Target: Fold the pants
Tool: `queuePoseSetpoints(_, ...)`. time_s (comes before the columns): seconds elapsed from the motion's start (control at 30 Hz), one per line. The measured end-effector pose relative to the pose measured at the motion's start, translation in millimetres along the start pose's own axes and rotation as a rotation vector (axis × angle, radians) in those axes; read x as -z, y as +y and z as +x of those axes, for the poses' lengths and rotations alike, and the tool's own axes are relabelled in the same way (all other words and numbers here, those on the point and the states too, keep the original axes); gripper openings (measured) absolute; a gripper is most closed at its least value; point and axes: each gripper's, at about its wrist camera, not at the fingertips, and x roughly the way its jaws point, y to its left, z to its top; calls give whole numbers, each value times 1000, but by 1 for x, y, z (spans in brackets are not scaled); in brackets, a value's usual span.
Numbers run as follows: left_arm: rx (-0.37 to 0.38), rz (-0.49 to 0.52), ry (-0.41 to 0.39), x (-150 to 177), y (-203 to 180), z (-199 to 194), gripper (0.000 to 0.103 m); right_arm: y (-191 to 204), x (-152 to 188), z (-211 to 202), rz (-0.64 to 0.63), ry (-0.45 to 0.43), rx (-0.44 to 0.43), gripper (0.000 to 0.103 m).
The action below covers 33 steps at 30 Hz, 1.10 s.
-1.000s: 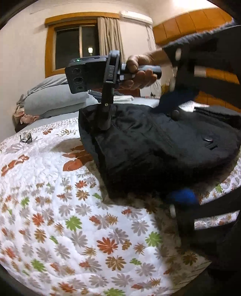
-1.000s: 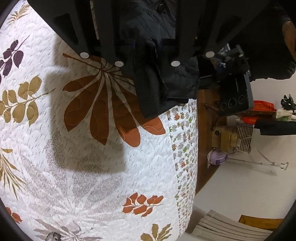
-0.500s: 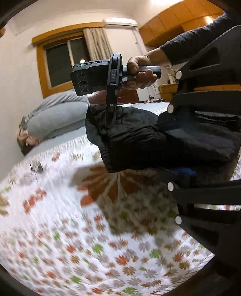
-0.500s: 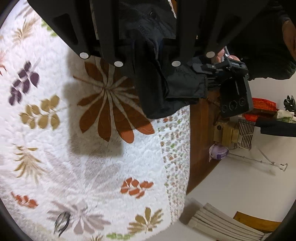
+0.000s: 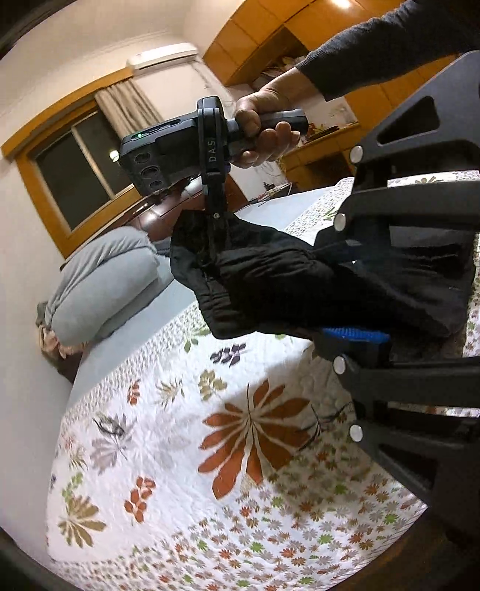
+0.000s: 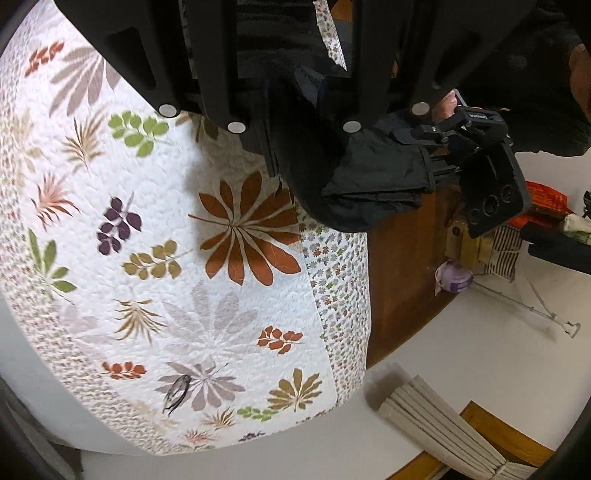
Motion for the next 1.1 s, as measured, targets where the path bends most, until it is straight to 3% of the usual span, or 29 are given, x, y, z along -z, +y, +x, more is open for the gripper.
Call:
queuePoseSetpoints(0.47,52,120,25,12,-67,4,27,16,69,-69,42,-109,68,18)
queuePoseSetpoints(1.1,118,292,110,47,-145,20,27,23,173,-129,134,-208,162,18)
